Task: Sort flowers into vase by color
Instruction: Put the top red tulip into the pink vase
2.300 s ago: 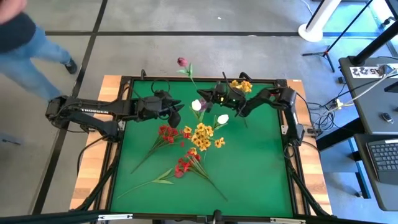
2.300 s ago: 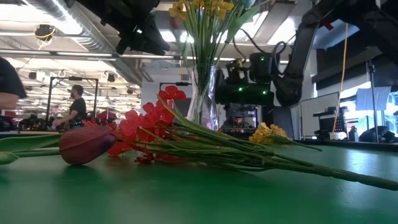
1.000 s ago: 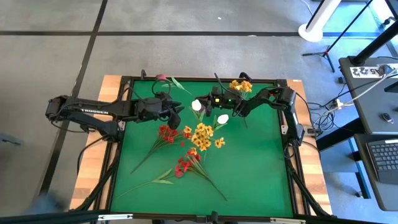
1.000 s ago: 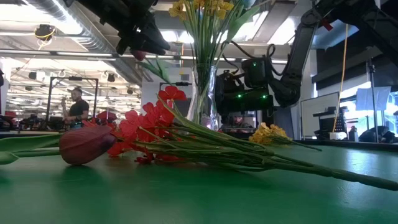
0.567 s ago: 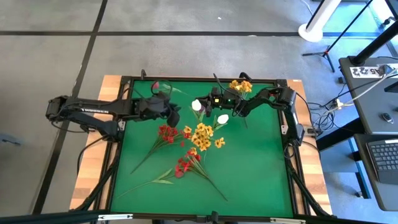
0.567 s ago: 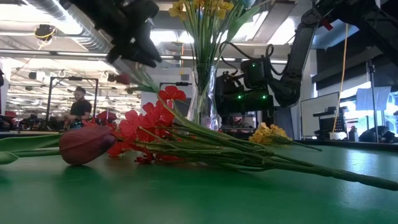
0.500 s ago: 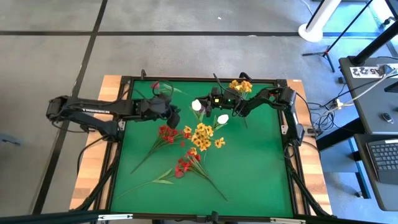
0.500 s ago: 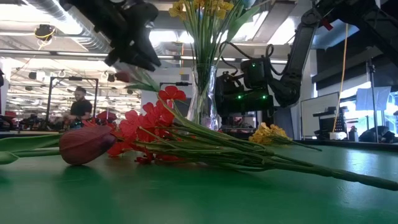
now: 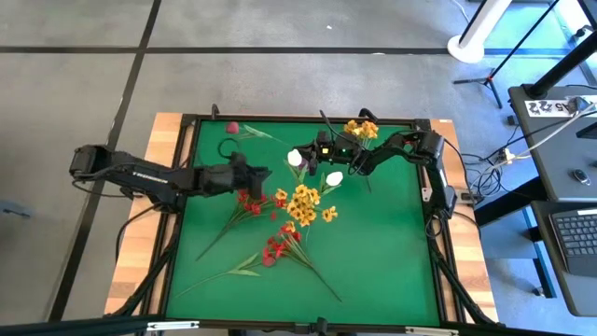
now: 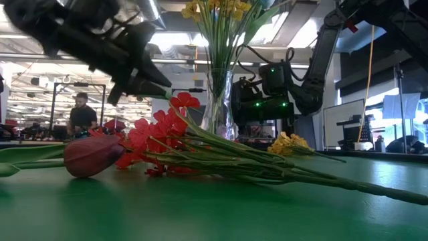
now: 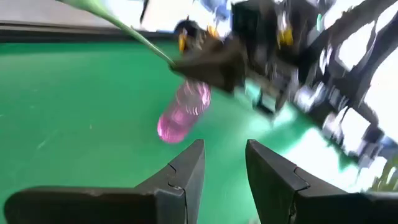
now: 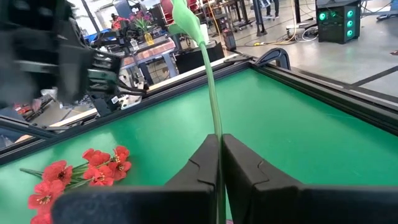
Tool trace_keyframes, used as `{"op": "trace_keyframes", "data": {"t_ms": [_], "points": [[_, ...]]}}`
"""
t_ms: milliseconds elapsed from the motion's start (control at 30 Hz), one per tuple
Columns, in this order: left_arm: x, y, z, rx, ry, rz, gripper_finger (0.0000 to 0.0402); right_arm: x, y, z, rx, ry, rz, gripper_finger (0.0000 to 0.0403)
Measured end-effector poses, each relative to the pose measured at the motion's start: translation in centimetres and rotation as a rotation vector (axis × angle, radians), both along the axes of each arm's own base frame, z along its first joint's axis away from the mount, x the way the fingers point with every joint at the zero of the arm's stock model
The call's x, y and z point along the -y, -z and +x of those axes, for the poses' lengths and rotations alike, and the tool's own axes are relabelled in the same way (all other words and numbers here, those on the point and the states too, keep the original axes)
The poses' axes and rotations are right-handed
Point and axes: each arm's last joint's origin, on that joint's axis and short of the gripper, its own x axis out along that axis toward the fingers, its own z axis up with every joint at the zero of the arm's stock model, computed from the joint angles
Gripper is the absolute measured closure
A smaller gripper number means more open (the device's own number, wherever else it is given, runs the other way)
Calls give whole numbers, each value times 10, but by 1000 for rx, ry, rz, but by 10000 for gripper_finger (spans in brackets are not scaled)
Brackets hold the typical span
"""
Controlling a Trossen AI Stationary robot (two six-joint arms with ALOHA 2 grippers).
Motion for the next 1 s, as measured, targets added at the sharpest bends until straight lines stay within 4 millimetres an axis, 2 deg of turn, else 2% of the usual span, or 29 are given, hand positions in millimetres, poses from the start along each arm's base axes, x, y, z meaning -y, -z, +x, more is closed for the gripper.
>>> {"op": "trace_keyframes", "data": {"t_ms": [167,300,700,833,1000], "points": [[-16,14,-20,177,-113,-31,289,0,0,0,0,0,0,387],[-30,14,-24,191,-185,-19,280,0,0,0,2,-2,0,387],[-61,12,-35,206,-342,-11,152,-1,0,0,4,-14,0,386],[-69,11,-39,222,-394,-21,135,-1,0,0,4,-19,1,386],[-76,5,-41,288,-429,0,135,-1,0,0,5,-20,0,386]]}}
